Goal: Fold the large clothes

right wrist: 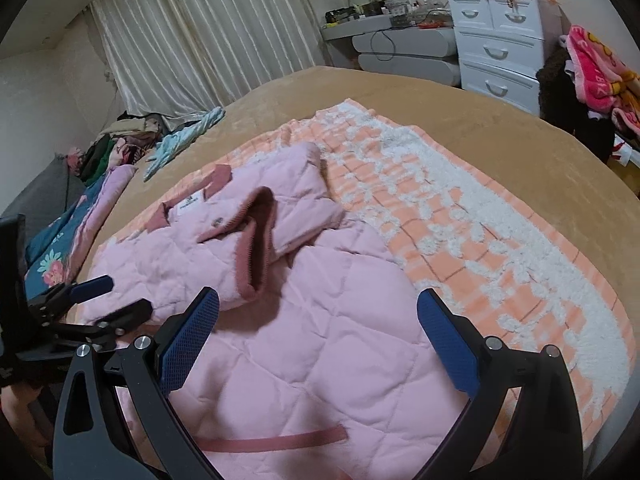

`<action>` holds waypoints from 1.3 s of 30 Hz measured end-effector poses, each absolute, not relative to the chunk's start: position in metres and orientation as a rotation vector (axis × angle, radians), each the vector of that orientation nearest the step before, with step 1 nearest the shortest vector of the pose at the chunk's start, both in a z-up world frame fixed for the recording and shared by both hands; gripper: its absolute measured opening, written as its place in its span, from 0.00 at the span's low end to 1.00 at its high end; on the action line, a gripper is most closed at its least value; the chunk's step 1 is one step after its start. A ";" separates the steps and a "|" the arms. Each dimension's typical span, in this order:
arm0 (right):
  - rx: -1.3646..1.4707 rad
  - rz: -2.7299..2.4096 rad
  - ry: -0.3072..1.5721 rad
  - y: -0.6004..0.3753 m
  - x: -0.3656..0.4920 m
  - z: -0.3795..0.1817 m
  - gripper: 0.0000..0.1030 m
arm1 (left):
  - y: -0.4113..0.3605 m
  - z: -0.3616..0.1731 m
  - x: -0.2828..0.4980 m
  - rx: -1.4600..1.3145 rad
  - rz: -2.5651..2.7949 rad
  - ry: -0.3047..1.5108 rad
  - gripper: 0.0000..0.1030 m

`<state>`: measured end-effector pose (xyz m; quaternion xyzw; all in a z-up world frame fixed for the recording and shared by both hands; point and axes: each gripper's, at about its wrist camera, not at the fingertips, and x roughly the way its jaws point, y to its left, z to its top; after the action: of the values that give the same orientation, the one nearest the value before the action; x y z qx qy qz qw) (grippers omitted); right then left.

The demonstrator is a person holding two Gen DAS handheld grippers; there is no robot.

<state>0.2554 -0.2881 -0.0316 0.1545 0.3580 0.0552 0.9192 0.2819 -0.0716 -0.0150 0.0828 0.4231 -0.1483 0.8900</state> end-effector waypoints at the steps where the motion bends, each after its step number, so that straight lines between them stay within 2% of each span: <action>1: 0.323 0.127 0.736 -0.284 0.257 -0.029 0.96 | -0.066 -0.012 0.282 0.163 -0.298 0.876 0.91; 17: 0.341 0.183 0.805 -0.227 0.284 -0.027 0.96 | 0.055 0.017 0.277 0.000 -0.083 0.837 0.91; 39: 0.395 0.205 0.899 -0.208 0.341 -0.070 0.96 | 0.133 0.006 0.289 -0.075 0.042 0.841 0.91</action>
<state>0.3408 -0.2082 -0.0702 0.1895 0.4310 0.0983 0.8768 0.2886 0.1331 0.0057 -0.0362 0.4081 0.0204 0.9120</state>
